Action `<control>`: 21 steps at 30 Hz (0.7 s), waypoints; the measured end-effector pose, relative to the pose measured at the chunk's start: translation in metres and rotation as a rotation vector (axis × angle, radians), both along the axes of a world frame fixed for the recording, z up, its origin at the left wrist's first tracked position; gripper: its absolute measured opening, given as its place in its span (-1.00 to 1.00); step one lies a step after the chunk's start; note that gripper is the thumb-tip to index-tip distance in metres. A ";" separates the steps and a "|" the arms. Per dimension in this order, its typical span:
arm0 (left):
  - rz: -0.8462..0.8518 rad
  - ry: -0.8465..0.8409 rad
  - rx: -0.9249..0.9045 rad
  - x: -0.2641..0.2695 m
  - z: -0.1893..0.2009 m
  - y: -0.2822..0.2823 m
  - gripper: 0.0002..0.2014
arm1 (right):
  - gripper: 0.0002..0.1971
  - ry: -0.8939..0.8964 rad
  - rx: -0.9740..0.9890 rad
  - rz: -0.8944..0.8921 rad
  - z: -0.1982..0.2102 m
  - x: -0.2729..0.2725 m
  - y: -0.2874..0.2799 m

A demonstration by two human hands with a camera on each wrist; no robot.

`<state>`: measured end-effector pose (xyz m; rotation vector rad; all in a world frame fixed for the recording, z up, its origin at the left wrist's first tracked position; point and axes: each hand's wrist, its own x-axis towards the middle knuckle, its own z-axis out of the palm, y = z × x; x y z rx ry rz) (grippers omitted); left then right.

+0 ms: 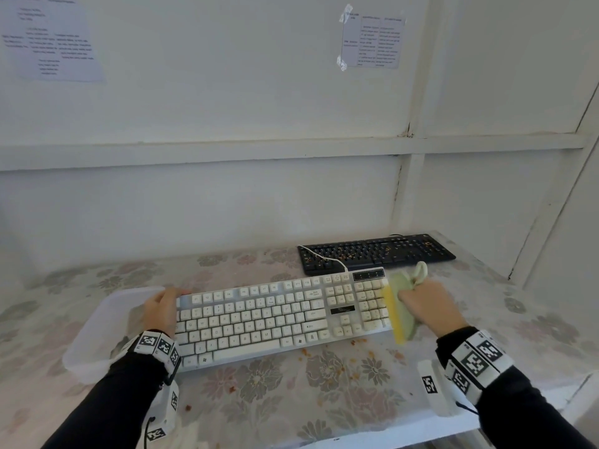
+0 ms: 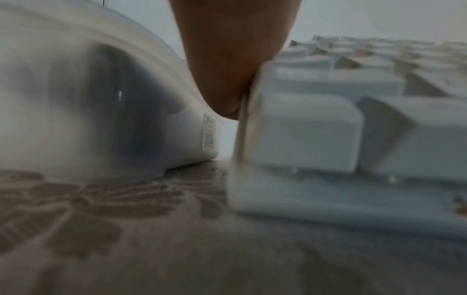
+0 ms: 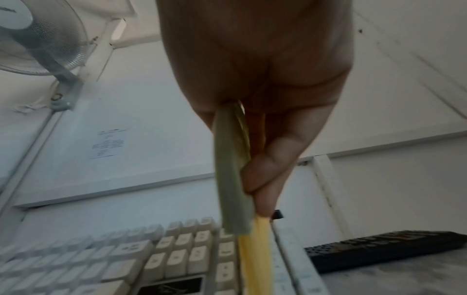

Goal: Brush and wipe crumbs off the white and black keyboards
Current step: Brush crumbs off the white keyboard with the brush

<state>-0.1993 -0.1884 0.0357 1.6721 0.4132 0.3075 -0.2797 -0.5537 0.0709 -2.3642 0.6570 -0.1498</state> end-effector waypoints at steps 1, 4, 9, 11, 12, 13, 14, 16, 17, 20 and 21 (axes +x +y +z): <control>0.004 0.001 -0.012 0.000 0.001 -0.001 -0.71 | -0.72 -0.079 0.011 0.028 0.002 0.002 0.004; 0.014 0.004 -0.019 -0.001 0.003 -0.002 -0.72 | -0.85 -0.264 0.087 0.130 0.003 0.012 0.025; 0.032 0.008 -0.056 0.000 0.001 -0.003 -0.71 | -0.82 -0.250 0.085 0.240 -0.006 0.025 0.047; 0.046 0.002 -0.075 0.001 0.001 -0.003 -0.72 | -0.83 -0.129 0.057 0.243 -0.012 0.025 0.045; 0.045 0.006 -0.072 0.001 0.001 -0.003 -0.74 | -0.83 -0.083 0.056 0.233 -0.015 0.024 0.043; 0.044 0.000 -0.071 0.000 0.001 -0.004 -0.75 | -0.83 -0.052 0.057 0.220 -0.015 0.023 0.040; 0.045 -0.010 -0.078 0.000 0.001 -0.005 -0.75 | -0.82 -0.017 0.054 0.213 -0.014 0.021 0.038; 0.043 -0.021 -0.061 -0.001 0.002 -0.006 -0.74 | -0.80 0.046 0.038 0.221 -0.006 0.019 0.036; 0.038 -0.020 -0.036 -0.002 0.003 -0.006 -0.74 | -0.79 0.048 0.031 0.230 -0.002 0.019 0.037; 0.053 -0.011 -0.016 -0.002 0.002 -0.005 -0.72 | -0.86 -0.110 0.061 0.249 0.006 0.023 0.044; 0.056 0.000 -0.018 -0.001 0.002 -0.003 -0.70 | -0.88 -0.203 0.078 0.265 0.006 0.025 0.049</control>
